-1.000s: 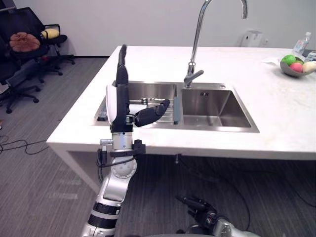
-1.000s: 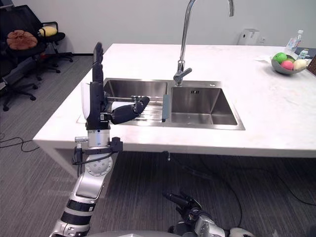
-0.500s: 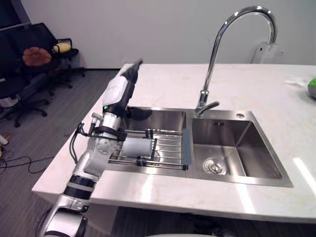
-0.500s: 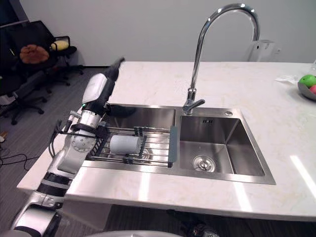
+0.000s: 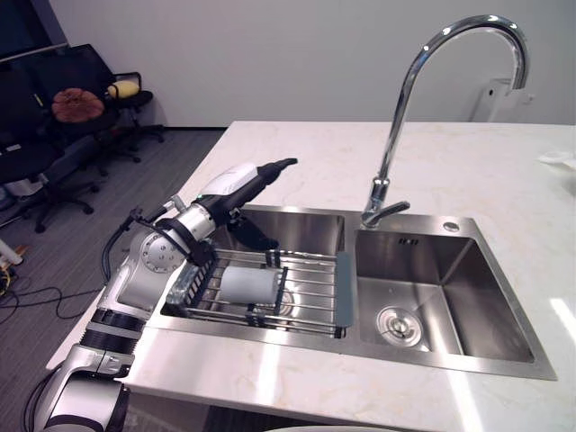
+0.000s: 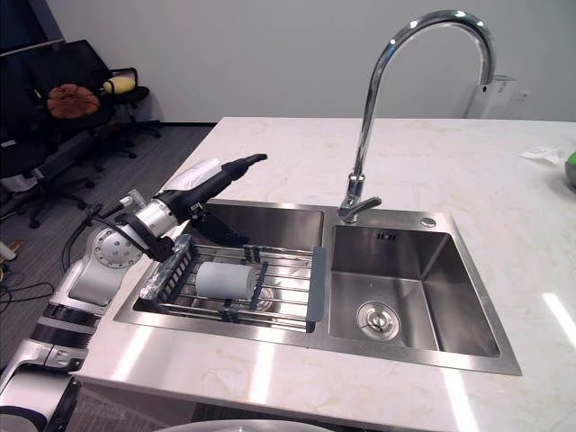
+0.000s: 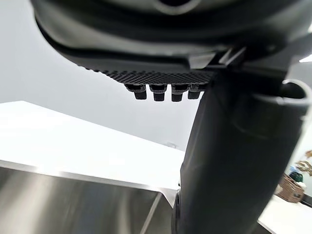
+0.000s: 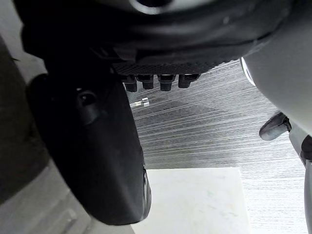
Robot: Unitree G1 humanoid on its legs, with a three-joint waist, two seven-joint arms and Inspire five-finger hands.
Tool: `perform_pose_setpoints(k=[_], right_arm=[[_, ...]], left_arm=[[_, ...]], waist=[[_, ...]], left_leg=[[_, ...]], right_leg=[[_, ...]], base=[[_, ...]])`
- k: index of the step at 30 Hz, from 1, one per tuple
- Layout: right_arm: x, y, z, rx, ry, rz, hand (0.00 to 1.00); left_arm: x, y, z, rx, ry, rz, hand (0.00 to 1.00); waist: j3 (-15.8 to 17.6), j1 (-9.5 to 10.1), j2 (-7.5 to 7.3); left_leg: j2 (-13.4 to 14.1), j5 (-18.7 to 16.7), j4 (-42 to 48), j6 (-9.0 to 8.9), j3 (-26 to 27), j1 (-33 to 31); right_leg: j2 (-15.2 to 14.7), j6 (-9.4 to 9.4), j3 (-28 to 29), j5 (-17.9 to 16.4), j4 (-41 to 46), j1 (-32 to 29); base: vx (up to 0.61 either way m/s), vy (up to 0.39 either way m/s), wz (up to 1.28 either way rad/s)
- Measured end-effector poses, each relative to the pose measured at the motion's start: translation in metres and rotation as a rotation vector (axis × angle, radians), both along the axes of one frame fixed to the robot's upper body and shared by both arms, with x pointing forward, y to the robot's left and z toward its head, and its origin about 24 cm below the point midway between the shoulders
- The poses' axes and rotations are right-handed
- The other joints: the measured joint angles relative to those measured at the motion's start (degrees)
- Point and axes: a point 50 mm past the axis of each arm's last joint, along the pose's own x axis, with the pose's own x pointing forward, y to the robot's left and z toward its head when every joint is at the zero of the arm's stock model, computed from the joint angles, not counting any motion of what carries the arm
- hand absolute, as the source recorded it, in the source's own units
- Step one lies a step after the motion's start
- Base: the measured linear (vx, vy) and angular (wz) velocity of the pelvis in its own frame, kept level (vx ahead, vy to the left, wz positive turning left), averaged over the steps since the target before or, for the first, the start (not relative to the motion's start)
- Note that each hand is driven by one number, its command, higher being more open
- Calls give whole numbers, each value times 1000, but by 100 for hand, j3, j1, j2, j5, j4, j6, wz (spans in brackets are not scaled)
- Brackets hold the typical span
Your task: Walk over to the sink, pick up the cup, carry it to the dishwasher, place the cup inside the dishwasher, then close the dishwasher door
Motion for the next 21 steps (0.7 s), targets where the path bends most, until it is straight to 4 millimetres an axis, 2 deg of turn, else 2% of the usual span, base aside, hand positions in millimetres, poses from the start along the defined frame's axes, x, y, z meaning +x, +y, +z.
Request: perform_pose_setpoints(k=[2,11,16,21], right_arm=[[0,-1,0,3,2,-9,100],[1,-6,-1,20,28,-57,100],[0,-7,-2,25,40,-73,100],[1,-7,-2,32,48,-87,100]], left_arm=[[-2,-1,1,1,21,-25,100],[-15,-3,-8,113,209,-112,100],[-19,-1,-17,132,305,-112,100],[-22,2,-25,119,326,-91,100]], waist=[[1,13,-3],[-1,60,-38],[-4,71,-49],[17,70,-83]], left_leg=[[0,-73,-1,-36,-10,-8],[-237,-135,-8,51,-33,-57],[-244,-135,-7,53,-90,-95],[-228,-135,-7,53,-90,-86]], right_leg=[[-4,15,-17,-9,35,-21],[-205,167,-2,103,-61,-53],[-183,166,-10,119,-111,-28],[-165,143,-6,136,-152,-6]], base=[[-74,21,9],[-32,14,1],[37,-10,1],[-6,-4,0]])
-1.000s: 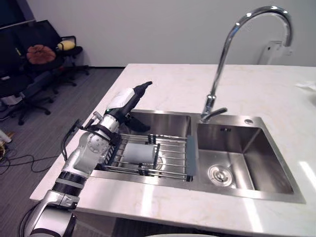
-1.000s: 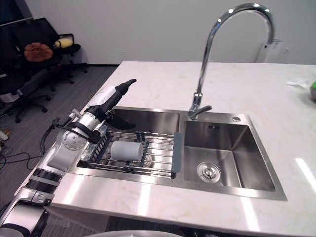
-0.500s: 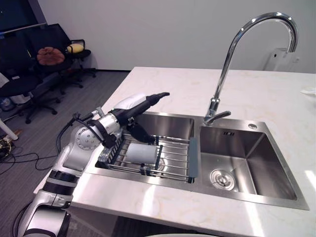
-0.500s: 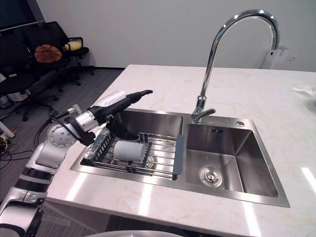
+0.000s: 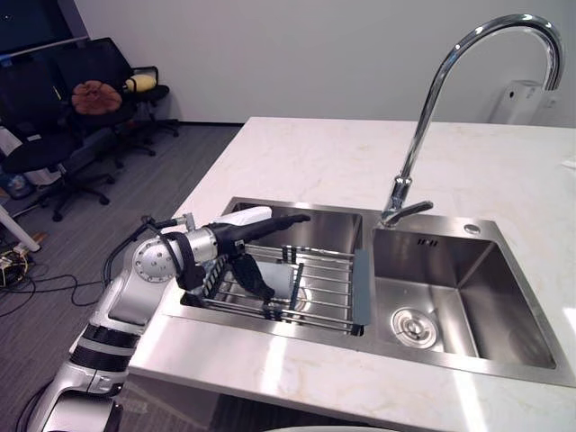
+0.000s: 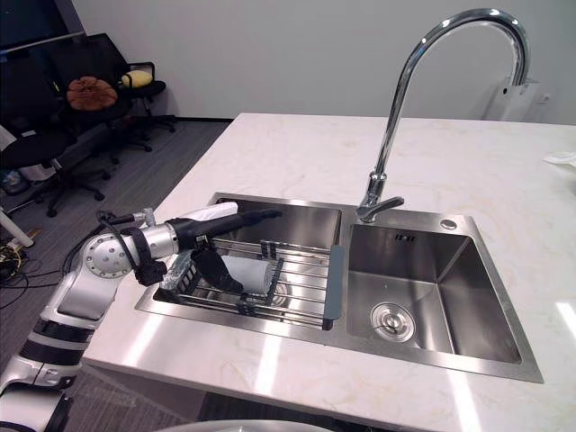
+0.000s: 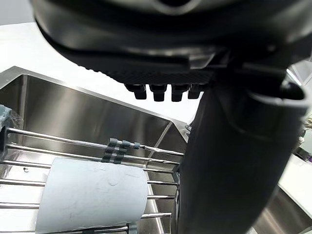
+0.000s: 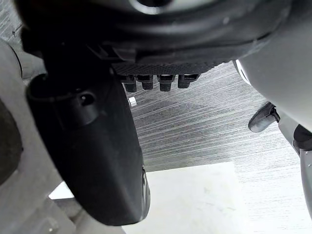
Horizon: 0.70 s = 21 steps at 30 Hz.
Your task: Walk over to the sink, pick up the cup, carry it to the dishwasher, place the cup inside the dishwasher, then close the dishwasher door
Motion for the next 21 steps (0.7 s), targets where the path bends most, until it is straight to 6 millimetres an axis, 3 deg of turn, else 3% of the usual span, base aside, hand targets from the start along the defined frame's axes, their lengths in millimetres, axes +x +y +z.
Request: perform_pose_setpoints(k=[10,18,21], right_arm=[[-2,1,-1,-4,13,5,100],[3,5,-1,-7,13,47,100],[3,5,-1,-9,14,56,100]], left_arm=[[-8,-2,-25,-89,-36,92,100],[-2,-5,-74,-58,40,217,100],[1,1,-78,-67,22,275,100]], waist=[[16,11,-142],[35,-90,-166],[45,-102,-182]], left_leg=[[-1,0,-2,1,72,3],[6,-1,-4,-2,139,54],[3,-10,-5,-11,168,99]], right_leg=[[4,2,79,187,-229,46],[41,-6,109,203,-238,51],[41,-7,126,212,-259,67]], base=[[-45,-15,-4],[-18,-22,-4],[-37,-19,-5]])
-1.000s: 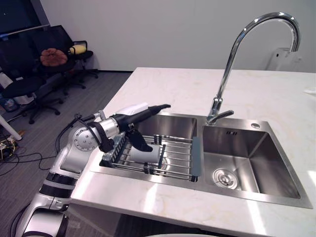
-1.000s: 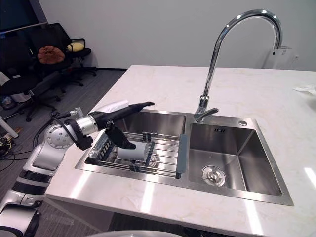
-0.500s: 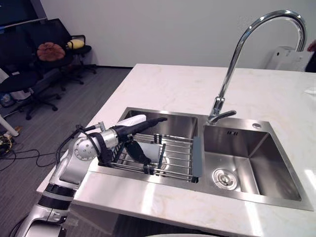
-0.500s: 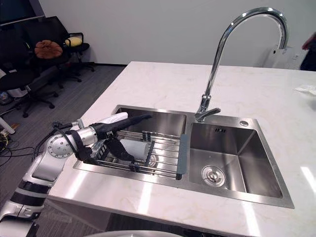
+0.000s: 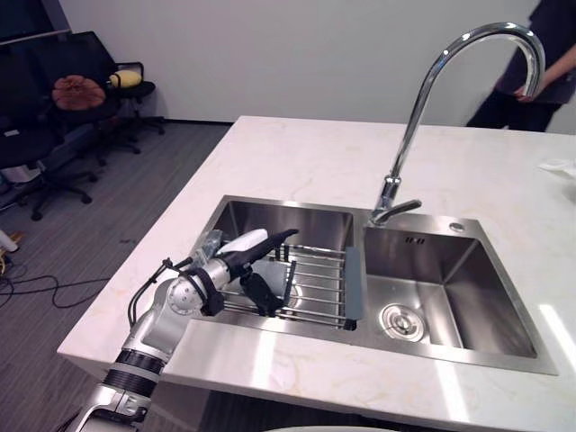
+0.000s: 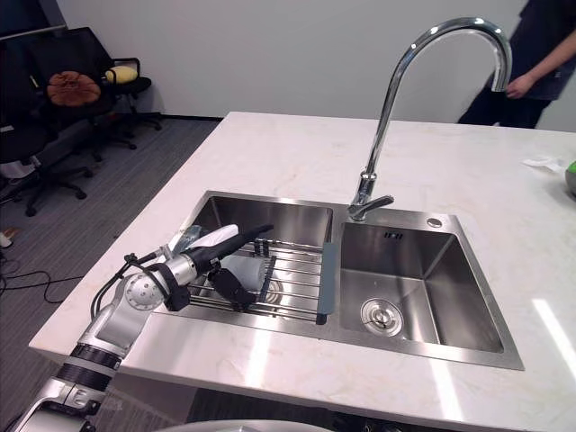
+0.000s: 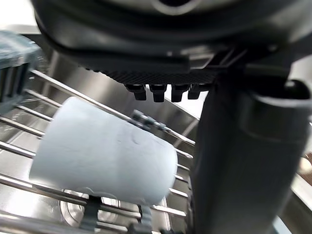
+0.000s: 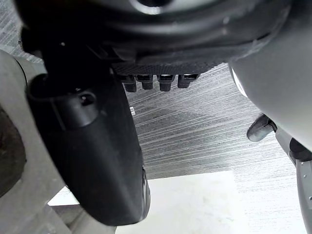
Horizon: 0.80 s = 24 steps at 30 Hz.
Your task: Walk over to the sink, pick up the cup, carry it to the dishwasher, place the cup inside the dishwasher, then close the dishwasher door
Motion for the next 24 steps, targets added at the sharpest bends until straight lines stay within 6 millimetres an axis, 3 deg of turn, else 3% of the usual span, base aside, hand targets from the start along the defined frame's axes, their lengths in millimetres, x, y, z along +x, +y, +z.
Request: perform_pose_setpoints(k=[10,20,21,24], right_arm=[[5,4,1,0,0,51,100],[5,4,1,0,10,91,100],[6,4,1,-1,10,93,100],[6,4,1,-1,9,96,100]], left_arm=[[3,19,-37,209,-4,183,100],[12,19,-35,254,70,147,100],[13,20,-34,256,76,143,0],[14,22,-31,263,71,138,0]], waist=[[43,-158,-53],[48,-180,-43],[50,-191,-41],[50,-205,-39]], left_leg=[[4,-25,-25,-27,96,42],[-4,-30,-28,-35,92,98],[-6,-31,-28,-35,91,98],[-6,-30,-28,-35,85,96]], right_leg=[[35,4,83,159,-293,104],[24,11,72,182,-330,171],[20,12,72,182,-332,171],[8,13,66,182,-331,172]], base=[[-33,-24,-5],[-42,-17,0],[-57,-22,0],[-14,-7,0]])
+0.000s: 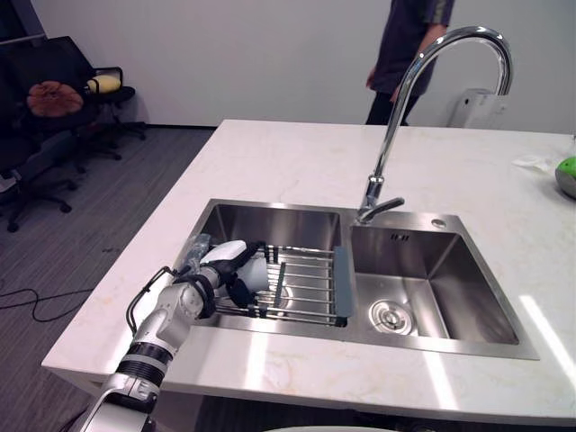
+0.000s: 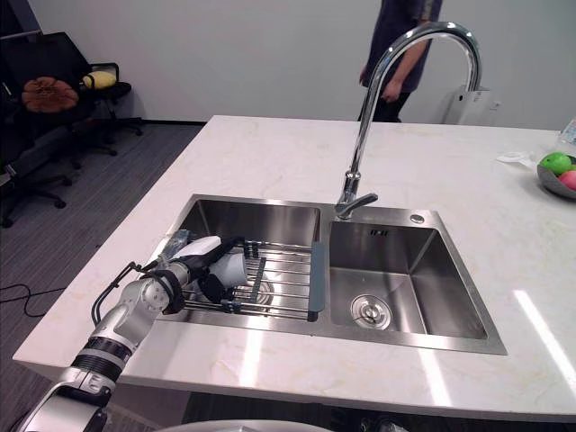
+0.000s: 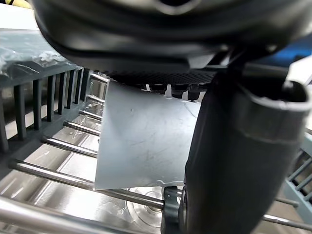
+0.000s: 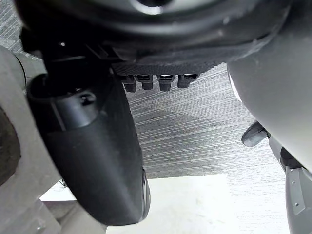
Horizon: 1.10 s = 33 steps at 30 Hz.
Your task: Walk over to the sink, pick up the cup, carry it to the dishwasher, place the cup inside the dishwasher, then close the dishwasher door
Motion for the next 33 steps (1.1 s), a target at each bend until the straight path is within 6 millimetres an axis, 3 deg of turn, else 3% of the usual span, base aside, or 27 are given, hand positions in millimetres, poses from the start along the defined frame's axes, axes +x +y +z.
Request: perform_pose_setpoints(k=[8,19,22,25,29,33], right_arm=[[4,0,1,5,-11,6,100],[5,0,1,3,-17,9,100],[6,0,1,0,-20,12,100],[7,1,2,-8,-30,26,100],[2,-2,1,-29,-30,9,100],[-1,-2,0,-43,-27,3,100]], left_arm=[[11,10,17,5,-54,32,0],[-7,12,-3,-5,-163,28,0],[-9,12,-2,-81,-183,42,0],[-14,16,17,-239,-303,73,0],[-18,22,67,-610,-633,222,0],[-47,41,108,-995,-1010,416,0]], waist=[[41,-86,16],[93,-79,27],[106,-72,38],[146,-61,34],[160,104,24],[168,227,11]], left_leg=[[0,0,1,0,-12,0],[-6,0,1,0,-40,-6],[-17,1,2,1,-86,-23],[-26,2,12,3,-214,-70],[-37,13,27,18,-370,-167],[-31,11,30,24,-436,-137]], right_leg=[[17,2,-12,-1,2,2],[9,4,-37,-3,3,8],[0,7,-62,-5,4,8],[-8,9,-118,-7,6,5],[-44,14,-212,-12,9,7],[-43,16,-235,-110,133,20]], base=[[-7,-7,0],[-3,-2,0],[-1,-2,4],[-15,-20,9],[-16,-18,15],[-27,-27,7]])
